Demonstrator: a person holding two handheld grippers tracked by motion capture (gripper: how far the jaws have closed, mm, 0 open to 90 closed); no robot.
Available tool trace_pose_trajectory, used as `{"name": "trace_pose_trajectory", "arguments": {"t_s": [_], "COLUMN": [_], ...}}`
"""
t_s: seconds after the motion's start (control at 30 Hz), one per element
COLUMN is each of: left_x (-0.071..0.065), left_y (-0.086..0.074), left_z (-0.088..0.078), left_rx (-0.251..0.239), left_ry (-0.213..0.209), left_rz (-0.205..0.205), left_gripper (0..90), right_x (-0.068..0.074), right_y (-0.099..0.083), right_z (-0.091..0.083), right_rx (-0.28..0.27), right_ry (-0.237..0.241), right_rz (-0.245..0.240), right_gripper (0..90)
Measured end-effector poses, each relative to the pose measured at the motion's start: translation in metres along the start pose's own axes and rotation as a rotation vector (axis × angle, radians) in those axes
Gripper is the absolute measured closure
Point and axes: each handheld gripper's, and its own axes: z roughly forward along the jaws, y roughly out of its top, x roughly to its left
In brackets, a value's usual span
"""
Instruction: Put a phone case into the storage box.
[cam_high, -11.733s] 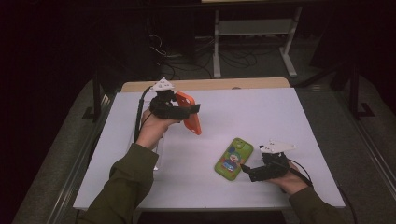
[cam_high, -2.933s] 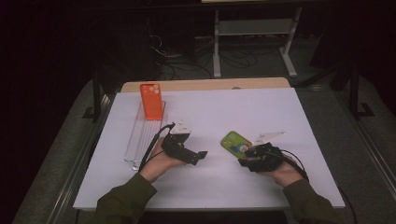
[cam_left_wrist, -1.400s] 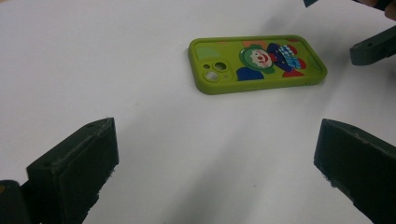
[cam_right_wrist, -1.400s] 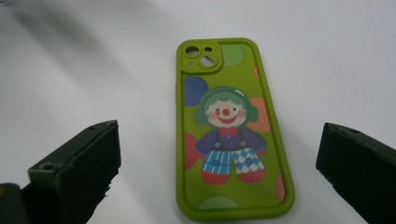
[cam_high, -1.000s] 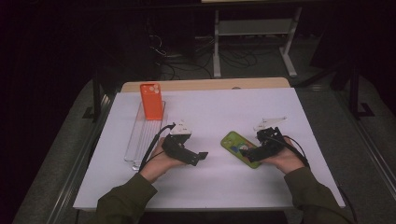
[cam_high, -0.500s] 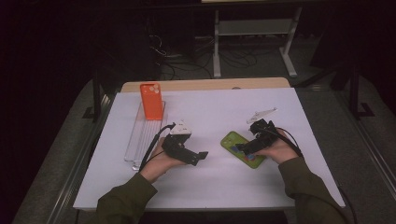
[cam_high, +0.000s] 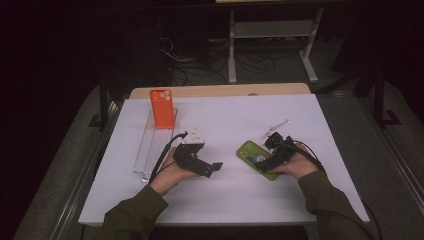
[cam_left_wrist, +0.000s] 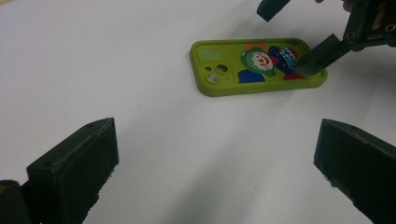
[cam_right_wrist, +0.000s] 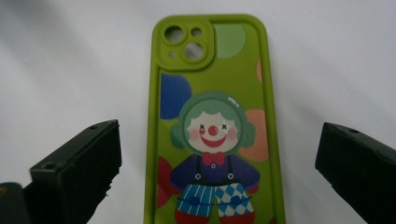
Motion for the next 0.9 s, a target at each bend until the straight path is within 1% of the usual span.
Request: {"name": "trace_pose_trajectory", "arguments": {"t_s": [0.07,0.13,0.27,0.43,0.47,0.6,0.63,0.7,0.77,0.83,0.9], "left_x": [-0.001,-0.001,-0.001,-0.001,-0.001,0.0,0.0,0.001,0.001,0.001,0.001], "left_y": [0.0,0.0,0.001,0.001,0.001,0.001,0.001,0.001,0.001,0.001,0.001], "left_z": [0.0,0.0,0.0,0.001,0.001,0.0,0.0,0.001,0.001,0.001,0.001], "left_rx": [-0.003,-0.002,-0.003,-0.002,-0.004,0.001,0.001,0.001,0.004,0.006,0.006], "left_ry": [-0.001,-0.004,-0.015,-0.024,-0.023,-0.025,-0.026,-0.029,-0.03,-0.03,-0.034], "left_rz": [-0.004,-0.001,0.003,-0.001,-0.008,-0.007,-0.008,-0.009,-0.016,-0.013,-0.013], "left_gripper": [0.0,0.0,0.0,0.0,0.0,0.0,0.0,0.0,0.0,0.0,0.0], "right_x": [0.0,0.001,0.001,0.001,0.001,0.001,0.0,0.0,0.0,0.001,0.003], "right_y": [-0.001,-0.002,-0.005,-0.007,-0.007,-0.007,-0.007,-0.008,-0.008,-0.008,-0.008], "right_z": [0.002,0.004,0.008,0.012,0.013,0.015,0.015,0.015,0.015,0.015,0.016], "right_rx": [0.008,0.026,0.056,0.086,0.092,0.103,0.104,0.107,0.108,0.108,0.112], "right_ry": [0.007,0.011,0.016,0.038,0.037,0.018,0.025,0.024,0.016,0.014,0.003], "right_rz": [0.003,0.011,0.011,0.0,-0.003,-0.001,-0.004,0.0,-0.004,-0.002,-0.011], "right_gripper": [1.8,1.8,3.0,6.5,7.2,10.5,11.1,12.4,13.1,13.2,13.0]}}
